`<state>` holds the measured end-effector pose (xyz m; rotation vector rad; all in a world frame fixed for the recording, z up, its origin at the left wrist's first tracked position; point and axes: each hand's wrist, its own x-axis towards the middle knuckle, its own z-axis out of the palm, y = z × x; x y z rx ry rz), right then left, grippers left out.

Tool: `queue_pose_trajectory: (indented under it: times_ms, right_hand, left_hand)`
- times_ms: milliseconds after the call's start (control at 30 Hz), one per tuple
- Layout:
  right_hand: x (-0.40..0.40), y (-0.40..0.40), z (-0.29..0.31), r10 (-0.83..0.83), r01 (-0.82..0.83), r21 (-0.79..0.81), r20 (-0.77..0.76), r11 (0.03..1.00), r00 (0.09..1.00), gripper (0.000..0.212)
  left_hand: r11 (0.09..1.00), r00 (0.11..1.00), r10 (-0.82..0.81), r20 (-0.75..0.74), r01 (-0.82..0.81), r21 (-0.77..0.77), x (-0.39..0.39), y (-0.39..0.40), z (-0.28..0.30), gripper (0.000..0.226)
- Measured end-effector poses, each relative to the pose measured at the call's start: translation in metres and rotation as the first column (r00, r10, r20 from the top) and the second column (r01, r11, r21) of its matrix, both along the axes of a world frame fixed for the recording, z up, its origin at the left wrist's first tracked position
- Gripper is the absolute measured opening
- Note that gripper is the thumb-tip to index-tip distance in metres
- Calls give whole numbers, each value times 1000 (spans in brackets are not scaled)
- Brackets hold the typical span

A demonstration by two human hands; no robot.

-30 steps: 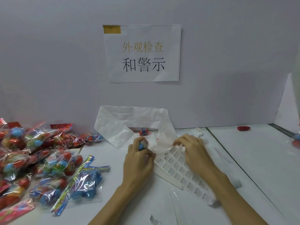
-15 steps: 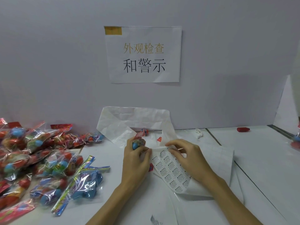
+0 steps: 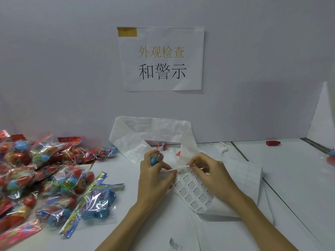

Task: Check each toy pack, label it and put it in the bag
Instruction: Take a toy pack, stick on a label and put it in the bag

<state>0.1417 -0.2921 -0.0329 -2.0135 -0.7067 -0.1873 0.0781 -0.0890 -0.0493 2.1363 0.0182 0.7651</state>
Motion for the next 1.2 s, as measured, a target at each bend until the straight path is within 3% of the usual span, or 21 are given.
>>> queue_pose_trajectory:
  times_ms: [300, 467, 633, 733, 867, 933, 1033, 1133, 1200]
  right_hand:
    - [-5, -3, 11, 0, -2, 21, 104, 1000, 995, 20]
    - [-6, -6, 20, 3, 0, 230, -10, 973, 1000, 20]
    - [-8, -6, 24, -5, 63, 362, -159, 930, 987, 19]
    - [-14, -3, 29, 16, 66, 416, -190, 907, 982, 23]
    - [-26, 3, 37, 76, 36, 510, -198, 859, 977, 38]
    - [-33, 8, 39, 142, 10, 564, -224, 826, 964, 43]
    - [-43, 18, 39, 188, -48, 551, -201, 833, 961, 48]
    - [-50, 28, 36, 177, -54, 537, -180, 842, 968, 50]
    - [-52, 31, 35, 151, -33, 536, -177, 844, 973, 53]
  left_hand:
    - [998, 998, 57, -30, -56, 29, 2, 1, -1, 19]
    - [998, 995, 61, -74, -60, 17, 4, 5, -1, 22]
    - [929, 997, 45, 67, -17, -371, 4, 9, 17, 16]
    - [882, 991, 32, 128, 32, -471, 0, 17, 26, 41]
    - [707, 989, -107, 103, 149, -691, -6, 12, 32, 48]
    - [663, 982, -144, 124, 189, -725, -8, 7, 34, 49]
    - [774, 969, -166, 182, 242, -585, -13, 1, 37, 66]
    - [959, 960, -102, 261, 165, -231, -17, -2, 37, 81]
    - [990, 938, -77, 337, 111, -82, -18, -3, 36, 82]
